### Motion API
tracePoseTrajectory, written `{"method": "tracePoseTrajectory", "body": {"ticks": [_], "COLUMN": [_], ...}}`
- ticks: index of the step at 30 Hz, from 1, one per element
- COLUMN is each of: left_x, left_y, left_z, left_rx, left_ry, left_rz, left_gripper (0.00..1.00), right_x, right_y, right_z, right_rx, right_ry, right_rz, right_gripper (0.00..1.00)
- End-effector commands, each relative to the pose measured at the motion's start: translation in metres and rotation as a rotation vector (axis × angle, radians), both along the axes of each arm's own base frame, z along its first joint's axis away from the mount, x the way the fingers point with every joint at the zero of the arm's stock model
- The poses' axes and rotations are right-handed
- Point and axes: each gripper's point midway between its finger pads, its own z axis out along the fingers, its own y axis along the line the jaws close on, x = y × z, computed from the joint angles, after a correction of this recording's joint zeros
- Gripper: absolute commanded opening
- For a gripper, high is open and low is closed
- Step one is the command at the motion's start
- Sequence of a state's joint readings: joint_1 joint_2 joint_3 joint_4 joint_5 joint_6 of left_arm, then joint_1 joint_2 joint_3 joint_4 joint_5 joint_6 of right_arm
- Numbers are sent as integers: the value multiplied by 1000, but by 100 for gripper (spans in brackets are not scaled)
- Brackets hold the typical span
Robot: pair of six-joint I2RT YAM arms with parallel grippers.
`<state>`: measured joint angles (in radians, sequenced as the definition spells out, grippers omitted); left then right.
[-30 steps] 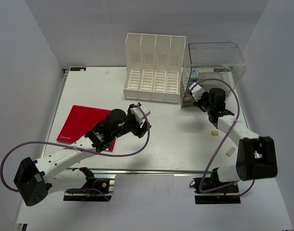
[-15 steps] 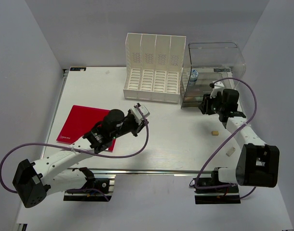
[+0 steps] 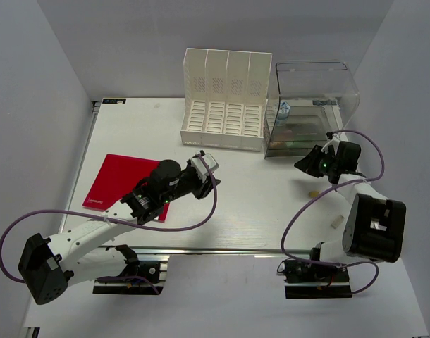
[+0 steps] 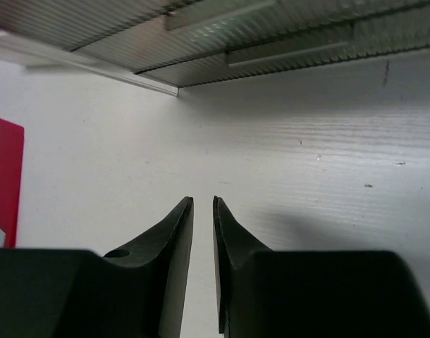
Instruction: Organize the desk
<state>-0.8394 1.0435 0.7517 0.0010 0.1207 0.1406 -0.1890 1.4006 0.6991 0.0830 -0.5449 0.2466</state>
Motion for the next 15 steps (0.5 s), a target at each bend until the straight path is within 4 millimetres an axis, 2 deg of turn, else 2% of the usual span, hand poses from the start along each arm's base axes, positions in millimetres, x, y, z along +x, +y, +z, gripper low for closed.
{"method": "tracePoseTrajectory", "body": {"ticks": [1, 5, 10, 11, 15], "left_x": [-5, -6, -5, -6, -8], "left_y": [-3, -5, -7, -9, -14], "left_z": [26, 30, 21, 19, 12], "left_rx": [-55, -65, -48, -46, -36], "left_ry": [-33, -33, -17, -8, 12], "left_rz": [-34, -43, -46, -56, -82], "left_gripper": [50, 52, 53, 54, 55], "right_x": [12, 26, 39, 46, 55], "right_y": [1, -6, -12, -14, -19], "right_z": [6, 2, -4, 5, -7], "right_rx": [113, 169, 242, 275, 302], "right_ry": [-28, -35, -57, -94, -70], "right_rz": [-41, -107, -177, -196, -255], "right_gripper": [23, 25, 28, 28, 31]}}
